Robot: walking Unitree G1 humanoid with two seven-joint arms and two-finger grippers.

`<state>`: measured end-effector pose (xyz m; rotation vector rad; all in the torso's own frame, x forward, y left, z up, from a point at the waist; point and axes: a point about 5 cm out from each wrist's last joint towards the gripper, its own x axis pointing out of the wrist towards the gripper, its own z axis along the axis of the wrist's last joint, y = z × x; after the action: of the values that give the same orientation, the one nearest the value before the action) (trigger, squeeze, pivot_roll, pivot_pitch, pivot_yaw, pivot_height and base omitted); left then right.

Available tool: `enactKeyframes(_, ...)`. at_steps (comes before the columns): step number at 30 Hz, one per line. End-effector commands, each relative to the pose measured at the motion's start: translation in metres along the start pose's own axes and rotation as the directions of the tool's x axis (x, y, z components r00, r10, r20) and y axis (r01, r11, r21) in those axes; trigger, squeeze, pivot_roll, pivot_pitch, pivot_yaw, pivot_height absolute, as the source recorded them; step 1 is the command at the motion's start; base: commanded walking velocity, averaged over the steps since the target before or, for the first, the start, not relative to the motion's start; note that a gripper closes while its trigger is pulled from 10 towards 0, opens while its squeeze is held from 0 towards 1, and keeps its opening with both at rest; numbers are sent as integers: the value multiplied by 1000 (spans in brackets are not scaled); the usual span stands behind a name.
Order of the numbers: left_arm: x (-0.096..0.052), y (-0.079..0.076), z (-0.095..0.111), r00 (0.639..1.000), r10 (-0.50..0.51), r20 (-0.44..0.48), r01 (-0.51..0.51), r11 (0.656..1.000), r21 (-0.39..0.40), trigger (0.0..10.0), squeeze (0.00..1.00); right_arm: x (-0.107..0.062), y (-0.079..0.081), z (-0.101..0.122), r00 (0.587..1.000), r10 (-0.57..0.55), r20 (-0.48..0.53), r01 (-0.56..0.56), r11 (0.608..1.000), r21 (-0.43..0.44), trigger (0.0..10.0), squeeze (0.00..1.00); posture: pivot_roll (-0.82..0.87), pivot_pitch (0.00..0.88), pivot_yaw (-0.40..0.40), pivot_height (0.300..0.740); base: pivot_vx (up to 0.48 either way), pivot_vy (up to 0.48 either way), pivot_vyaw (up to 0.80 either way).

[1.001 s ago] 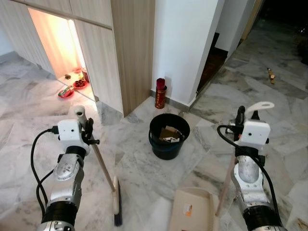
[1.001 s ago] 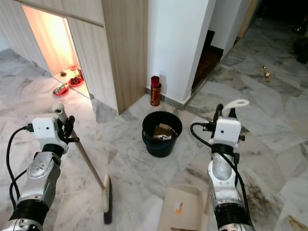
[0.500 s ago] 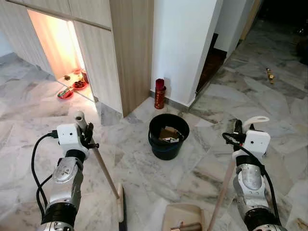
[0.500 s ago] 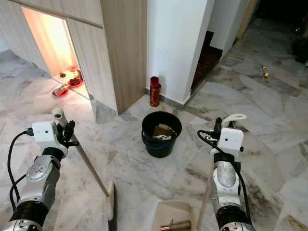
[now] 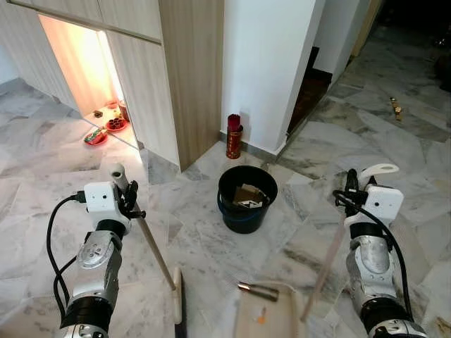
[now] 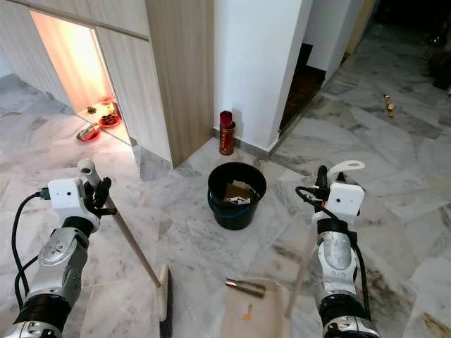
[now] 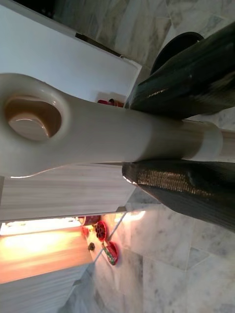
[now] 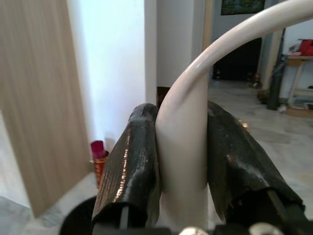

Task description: Sweep floor

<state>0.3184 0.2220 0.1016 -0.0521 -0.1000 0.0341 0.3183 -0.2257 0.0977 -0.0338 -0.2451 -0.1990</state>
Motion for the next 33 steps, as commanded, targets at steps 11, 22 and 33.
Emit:
enactKeyframes(11, 5, 3, 9, 999, 7, 44, -7, 1000, -3, 10000, 0, 15, 1, 14, 995, -85, 46, 68, 952, 298, 10000, 0, 138, 0, -1, 740, 0, 0, 0)
enactKeyframes(22, 5, 3, 9, 999, 6, 42, -6, 1000, -4, 10000, 0, 22, 14, 20, 994, -84, 69, 35, 850, 525, 10000, 0, 140, 0, -2, 740, 0, 0, 0)
enactKeyframes(33, 5, 1, 9, 999, 3, 43, -3, 1000, -7, 10000, 0, 26, 31, 26, 994, -51, 92, -19, 774, 633, 10000, 0, 141, 0, -4, 740, 0, 0, 0)
